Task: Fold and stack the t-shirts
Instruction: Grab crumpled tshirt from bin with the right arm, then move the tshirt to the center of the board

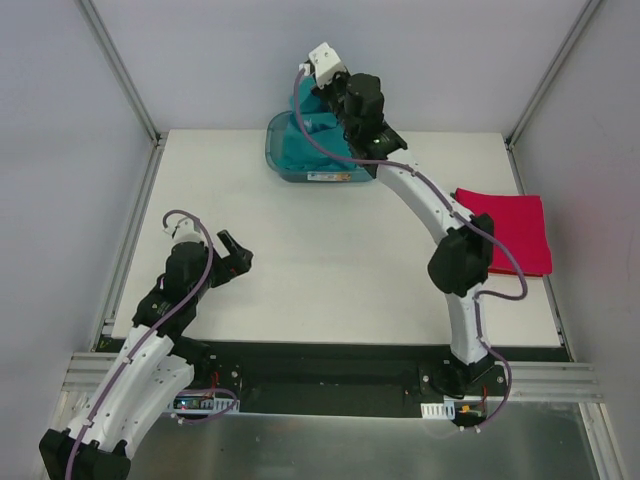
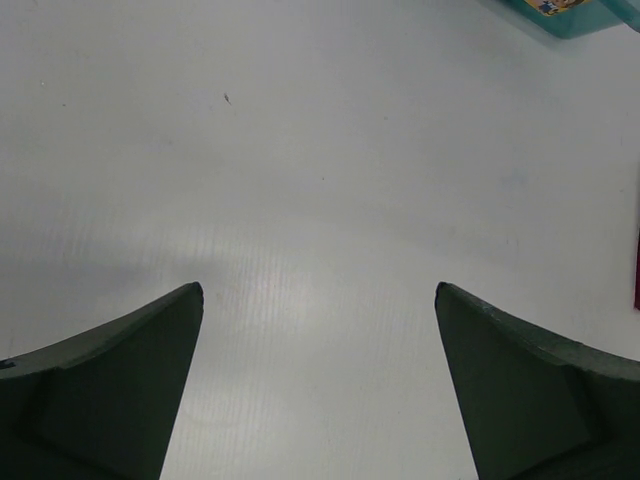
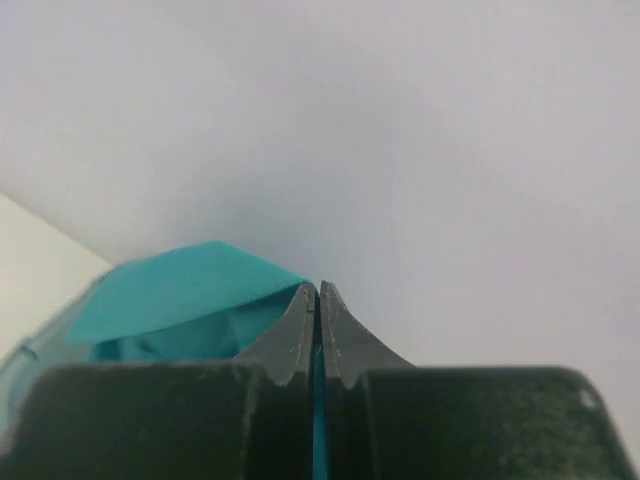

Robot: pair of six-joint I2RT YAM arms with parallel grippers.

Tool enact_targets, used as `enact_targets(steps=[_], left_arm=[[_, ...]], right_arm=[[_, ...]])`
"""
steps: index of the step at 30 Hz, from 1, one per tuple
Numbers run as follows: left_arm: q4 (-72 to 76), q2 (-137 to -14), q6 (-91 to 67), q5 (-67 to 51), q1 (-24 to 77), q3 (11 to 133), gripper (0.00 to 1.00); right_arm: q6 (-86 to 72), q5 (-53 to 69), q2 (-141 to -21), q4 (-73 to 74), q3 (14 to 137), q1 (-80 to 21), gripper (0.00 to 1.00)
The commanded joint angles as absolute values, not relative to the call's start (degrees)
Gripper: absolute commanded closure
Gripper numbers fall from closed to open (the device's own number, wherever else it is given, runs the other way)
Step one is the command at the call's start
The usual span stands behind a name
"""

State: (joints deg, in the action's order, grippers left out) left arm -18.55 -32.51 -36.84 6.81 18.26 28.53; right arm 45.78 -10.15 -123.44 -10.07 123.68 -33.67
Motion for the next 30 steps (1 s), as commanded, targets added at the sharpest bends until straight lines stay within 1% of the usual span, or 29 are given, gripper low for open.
enact_targets(steps=[1,3,5,10,14,17,20,24,26,29,30], left_arm=[[-18.98,-30.59,-37.70,3.87,17.67,27.95,0.01],[-19.07,-29.97,-38.32,3.43,17.67,27.25,0.01],[-18.90,-29.97,-38.41,2.99,17.67,26.90,0.01],[-18.98,-29.97,-38.41,0.88,17.67,26.89,0.01],[-18.98,-29.36,-38.85,1.32,17.67,26.63,0.01],[-18.98,-29.18,-39.29,0.79,17.67,26.72,0.01],[-18.98,-29.18,-39.29,0.18,17.67,27.16,0.01],[-18.98,-28.92,-39.81,0.09,17.67,27.16,0.01],[-19.07,-28.83,-40.08,-1.22,17.67,26.98,0.01],[-18.98,-28.74,-40.43,-1.93,17.67,26.63,0.01],[-18.98,-28.65,-40.60,-2.02,17.67,26.37,0.01]], right_arm=[[44.13,-14.77,-111.38,-17.05,121.47,-35.77,1.00],[42.81,-14.85,-107.69,-19.93,120.07,-37.43,1.00],[43.85,-15.03,-104.08,-25.90,117.61,-39.45,1.00],[46.05,-15.82,-98.97,-22.86,120.40,-45.34,1.00],[46.50,-14.51,-98.52,-18.29,129.96,-48.77,1.00],[43.51,-11.35,-98.96,-15.22,137.87,-51.14,1.00],[43.07,-9.41,-98.79,-15.12,141.41,-53.87,1.00],[41.23,-8.61,-96.95,-15.56,139.67,-55.72,1.00],[40.78,-10.19,-96.16,-15.47,137.73,-55.81,1.00],[42.45,-14.22,-94.32,-13.72,131.86,-55.81,1.00],[42.54,-16.50,-92.22,-13.62,127.66,-55.81,1.00]])
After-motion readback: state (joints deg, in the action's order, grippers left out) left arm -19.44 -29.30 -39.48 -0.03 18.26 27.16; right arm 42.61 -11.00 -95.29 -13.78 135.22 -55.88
